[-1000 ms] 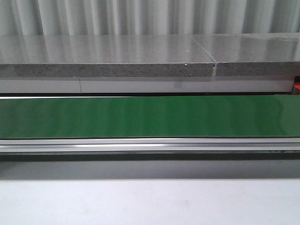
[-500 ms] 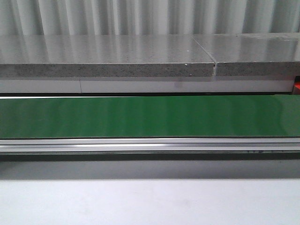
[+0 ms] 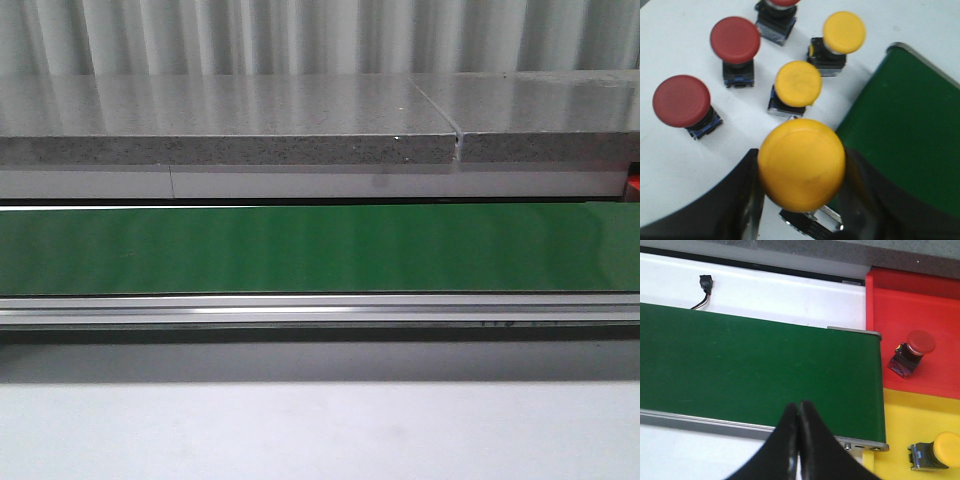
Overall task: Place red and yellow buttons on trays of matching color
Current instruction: 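Lower the left gripper onto another yellow button and close it, then carry the yellow button onto the green belt and open the left gripper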
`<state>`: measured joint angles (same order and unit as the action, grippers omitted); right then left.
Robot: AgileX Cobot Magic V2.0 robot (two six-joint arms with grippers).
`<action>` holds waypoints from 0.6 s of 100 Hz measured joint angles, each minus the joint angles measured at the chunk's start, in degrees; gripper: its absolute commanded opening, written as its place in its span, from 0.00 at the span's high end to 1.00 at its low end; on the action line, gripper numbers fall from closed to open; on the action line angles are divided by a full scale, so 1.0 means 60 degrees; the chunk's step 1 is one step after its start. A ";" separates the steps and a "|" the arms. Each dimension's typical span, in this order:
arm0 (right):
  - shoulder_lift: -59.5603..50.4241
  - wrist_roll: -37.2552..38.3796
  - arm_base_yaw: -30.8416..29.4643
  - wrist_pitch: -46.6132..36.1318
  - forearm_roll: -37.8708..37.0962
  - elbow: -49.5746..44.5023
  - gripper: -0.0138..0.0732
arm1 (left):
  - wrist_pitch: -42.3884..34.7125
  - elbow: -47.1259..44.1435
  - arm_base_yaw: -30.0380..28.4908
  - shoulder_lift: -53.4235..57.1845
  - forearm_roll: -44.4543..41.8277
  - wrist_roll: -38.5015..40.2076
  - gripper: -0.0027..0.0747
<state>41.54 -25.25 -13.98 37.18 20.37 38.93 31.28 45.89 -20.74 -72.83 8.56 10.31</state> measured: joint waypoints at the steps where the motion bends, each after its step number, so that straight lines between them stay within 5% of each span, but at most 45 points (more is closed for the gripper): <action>1: 0.0000 0.0000 0.0000 0.0000 0.0000 0.0000 0.92 | 0.0033 0.0021 0.0041 0.0080 0.0000 -0.0050 0.99; 25: 0.0000 0.0000 0.0000 0.0000 0.0000 0.0000 0.92 | 0.1289 0.1507 0.0719 0.0384 0.0000 -0.0988 0.99; 60: 0.0000 0.0000 0.0000 0.0000 0.0000 0.0000 0.92 | 0.3087 0.3256 0.1833 -0.1511 0.0309 -0.2308 0.99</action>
<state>41.54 -25.25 -13.98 37.18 20.37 38.93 49.80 65.42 -9.75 -81.90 10.42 -3.53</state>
